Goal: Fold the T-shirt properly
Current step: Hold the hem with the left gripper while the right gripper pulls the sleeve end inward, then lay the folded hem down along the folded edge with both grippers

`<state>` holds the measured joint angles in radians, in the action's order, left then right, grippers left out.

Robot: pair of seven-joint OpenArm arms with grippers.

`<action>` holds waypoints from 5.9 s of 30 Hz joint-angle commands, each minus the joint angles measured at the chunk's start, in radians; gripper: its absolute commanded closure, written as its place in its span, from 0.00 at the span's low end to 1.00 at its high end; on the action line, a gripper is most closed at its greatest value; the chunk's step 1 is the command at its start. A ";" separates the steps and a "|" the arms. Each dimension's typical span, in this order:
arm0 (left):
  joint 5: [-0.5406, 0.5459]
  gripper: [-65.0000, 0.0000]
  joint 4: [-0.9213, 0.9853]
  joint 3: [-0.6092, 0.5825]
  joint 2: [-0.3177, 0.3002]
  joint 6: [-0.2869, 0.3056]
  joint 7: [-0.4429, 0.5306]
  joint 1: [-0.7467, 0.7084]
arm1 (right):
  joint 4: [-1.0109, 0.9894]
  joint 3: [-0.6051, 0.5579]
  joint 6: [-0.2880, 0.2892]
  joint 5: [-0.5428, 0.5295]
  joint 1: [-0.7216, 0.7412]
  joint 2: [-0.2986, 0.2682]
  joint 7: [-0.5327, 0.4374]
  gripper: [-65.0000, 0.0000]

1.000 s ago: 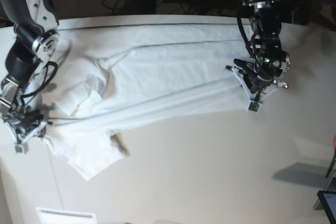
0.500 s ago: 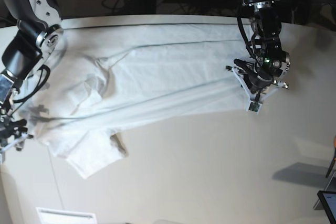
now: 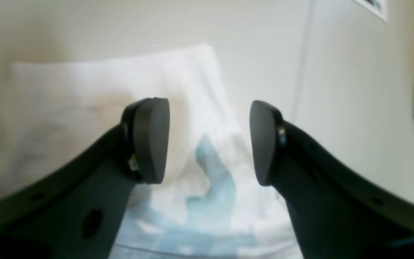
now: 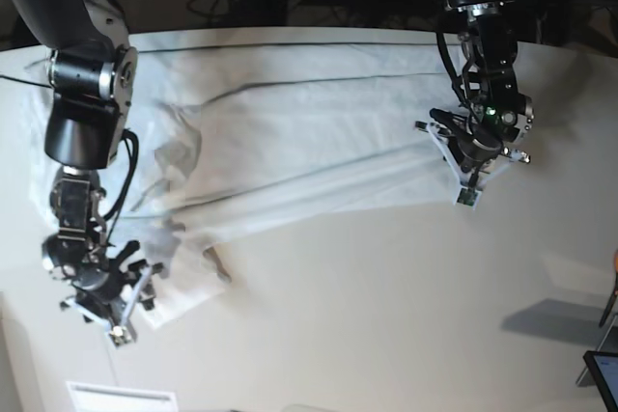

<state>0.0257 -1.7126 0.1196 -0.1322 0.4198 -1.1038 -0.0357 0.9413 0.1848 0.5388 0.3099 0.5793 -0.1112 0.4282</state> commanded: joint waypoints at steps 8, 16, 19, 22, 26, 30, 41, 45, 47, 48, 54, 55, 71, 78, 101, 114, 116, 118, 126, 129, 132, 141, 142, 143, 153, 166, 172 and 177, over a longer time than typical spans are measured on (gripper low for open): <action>-0.008 1.00 -0.025 0.002 -0.008 -0.006 0.006 0.009 | -0.008 -0.155 -0.010 -0.005 0.029 0.069 0.047 0.47; -0.011 1.00 -0.025 0.002 -0.008 -0.006 0.006 0.009 | -0.086 -0.163 -0.099 -0.007 0.055 0.090 0.037 0.47; -0.007 1.00 -0.025 0.002 -0.008 -0.006 0.006 0.009 | -0.101 -0.158 -0.101 -0.007 0.074 0.090 0.037 0.47; -0.007 1.00 -0.025 0.002 -0.008 -0.006 0.006 0.009 | -0.103 -0.156 -0.104 -0.007 0.101 0.090 0.031 0.47; -0.007 1.00 -0.025 0.002 -0.008 -0.006 0.006 0.009 | -0.175 -0.155 -0.107 -0.007 0.160 0.074 -0.016 0.47; -0.011 1.00 -0.025 0.002 -0.008 -0.006 0.006 0.009 | -0.384 -0.153 -0.188 -0.008 0.235 0.052 -0.136 0.47; -0.010 1.00 -0.025 0.002 -0.010 -0.006 0.006 0.009 | -0.674 0.005 -0.251 -0.008 0.338 0.000 -0.354 0.47; -0.008 1.00 -0.025 0.002 -0.010 -0.006 0.006 0.009 | -0.698 0.008 -0.251 -0.008 0.330 -0.002 -0.375 0.47; -0.010 1.00 -0.025 0.002 -0.010 -0.006 0.006 0.009 | -0.698 0.009 -0.251 -0.008 0.322 -0.003 -0.378 0.47; -0.011 1.00 -0.025 0.002 -0.010 -0.006 0.006 0.010 | -0.698 0.009 -0.253 -0.008 0.319 -0.003 -0.378 0.47; -0.008 1.00 -0.025 0.002 -0.010 -0.006 0.006 0.010 | -0.698 0.006 -0.253 -0.007 0.313 -0.002 -0.380 0.47; -0.008 1.00 -0.025 0.002 -0.010 -0.006 0.006 0.010 | -0.698 0.006 -0.253 -0.007 0.307 0.003 -0.380 0.47; -0.013 1.00 -0.025 0.002 -0.010 -0.006 0.006 0.010 | -0.700 0.005 -0.253 -0.005 0.275 0.041 -0.374 0.47; -0.011 1.00 -0.025 0.002 -0.010 -0.006 0.006 0.012 | -0.700 0.005 -0.253 -0.005 0.245 0.043 -0.372 0.47; -0.013 1.00 -0.025 0.002 -0.010 -0.006 0.006 0.020 | -0.618 0.009 -0.251 -0.005 0.221 0.055 -0.274 1.00; -0.014 1.00 -0.025 0.002 -0.010 -0.006 0.006 0.021 | -0.098 0.006 -0.174 -0.007 0.055 0.064 0.008 1.00; -0.014 1.00 -0.025 0.002 -0.010 -0.006 0.006 0.021 | -0.021 0.011 -0.150 -0.008 0.032 0.064 0.064 1.00; -0.014 1.00 -0.025 0.002 -0.010 -0.006 0.006 0.021 | 0.054 0.009 -0.141 -0.008 -0.002 0.064 0.103 1.00; -0.014 1.00 -0.043 0.002 -0.010 -0.006 0.006 0.021 | 0.370 0.006 -0.133 -0.008 -0.150 0.072 0.285 1.00; -0.014 1.00 -0.085 0.002 -0.010 -0.006 0.004 0.018 | 0.483 0.006 -0.092 -0.008 -0.206 0.072 0.344 1.00; -0.014 1.00 -0.102 0.002 -0.010 -0.006 0.000 0.020 | 0.578 0.006 -0.078 -0.008 -0.247 0.083 0.413 1.00; -0.014 1.00 -0.102 -0.091 -0.016 -0.006 0.000 0.009 | 0.812 0.006 -0.050 -0.008 -0.373 0.084 0.570 1.00; -0.014 1.00 -0.102 -0.097 -0.016 -0.006 0.000 0.007 | 0.833 0.006 -0.050 -0.008 -0.388 0.084 0.581 1.00; -0.014 1.00 -0.103 -0.099 -0.014 -0.006 0.000 0.004 | 0.855 0.006 -0.050 -0.008 -0.401 0.084 0.591 1.00; -0.014 1.00 -0.165 -0.102 -0.014 -0.006 0.000 0.007 | 0.997 0.006 -0.050 -0.008 -0.531 0.086 0.659 1.00; -0.014 1.00 -0.168 -0.103 -0.016 -0.006 0.000 0.001 | 1.048 0.005 -0.012 -0.008 -0.615 0.158 0.729 1.00; -0.014 1.00 -0.160 -0.103 -0.016 -0.006 0.003 0.001 | 1.048 0.005 0.039 -0.007 -0.641 0.198 0.731 1.00; -0.014 1.00 -0.159 -0.103 -0.016 -0.006 0.004 0.003 | 1.048 0.005 0.042 -0.007 -0.658 0.202 0.733 1.00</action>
<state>0.0113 -1.8576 0.0132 -0.1413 0.4198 -1.1133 -0.0471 1.9701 0.1898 0.5793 0.2985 -0.0845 0.0872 1.1687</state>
